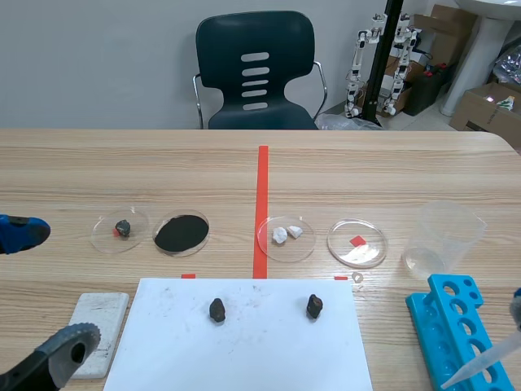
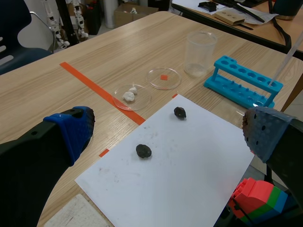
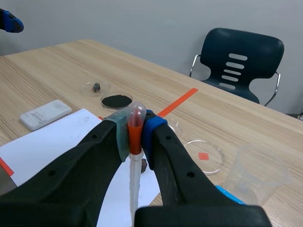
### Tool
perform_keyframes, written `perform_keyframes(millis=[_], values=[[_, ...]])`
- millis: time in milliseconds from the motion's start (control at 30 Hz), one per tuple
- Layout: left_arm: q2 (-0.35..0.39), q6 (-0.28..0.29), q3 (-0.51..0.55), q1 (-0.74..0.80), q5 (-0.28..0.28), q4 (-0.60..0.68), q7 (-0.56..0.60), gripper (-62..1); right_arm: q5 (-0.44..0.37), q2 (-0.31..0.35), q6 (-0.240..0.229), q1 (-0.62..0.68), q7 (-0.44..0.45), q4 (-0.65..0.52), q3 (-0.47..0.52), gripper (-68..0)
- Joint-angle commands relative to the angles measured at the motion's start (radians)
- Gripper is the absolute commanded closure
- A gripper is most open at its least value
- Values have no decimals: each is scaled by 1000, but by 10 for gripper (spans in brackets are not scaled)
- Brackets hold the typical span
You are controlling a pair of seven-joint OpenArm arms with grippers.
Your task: Pick up the dropper by the top with the right hand
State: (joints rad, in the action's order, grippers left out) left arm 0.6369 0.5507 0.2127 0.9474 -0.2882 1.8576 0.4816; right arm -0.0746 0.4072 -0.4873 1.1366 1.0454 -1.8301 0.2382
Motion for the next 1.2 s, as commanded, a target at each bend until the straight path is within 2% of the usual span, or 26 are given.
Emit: perform_keyframes(millis=[0, 333, 533, 1167], values=[[-5, 1, 3, -1, -7, 6, 14, -623, -11, -3, 0, -3, 19, -16, 3, -11], [-5, 1, 3, -1, -7, 6, 14, -623, 0, -2, 0, -9, 21, -16, 3, -11], [-5, 1, 3, -1, -7, 6, 14, -623, 0, -2, 0, -9, 60, -16, 3, -11], [-5, 1, 3, -1, -7, 6, 14, -623, 0, -2, 0, -9, 61, -16, 3, -11]])
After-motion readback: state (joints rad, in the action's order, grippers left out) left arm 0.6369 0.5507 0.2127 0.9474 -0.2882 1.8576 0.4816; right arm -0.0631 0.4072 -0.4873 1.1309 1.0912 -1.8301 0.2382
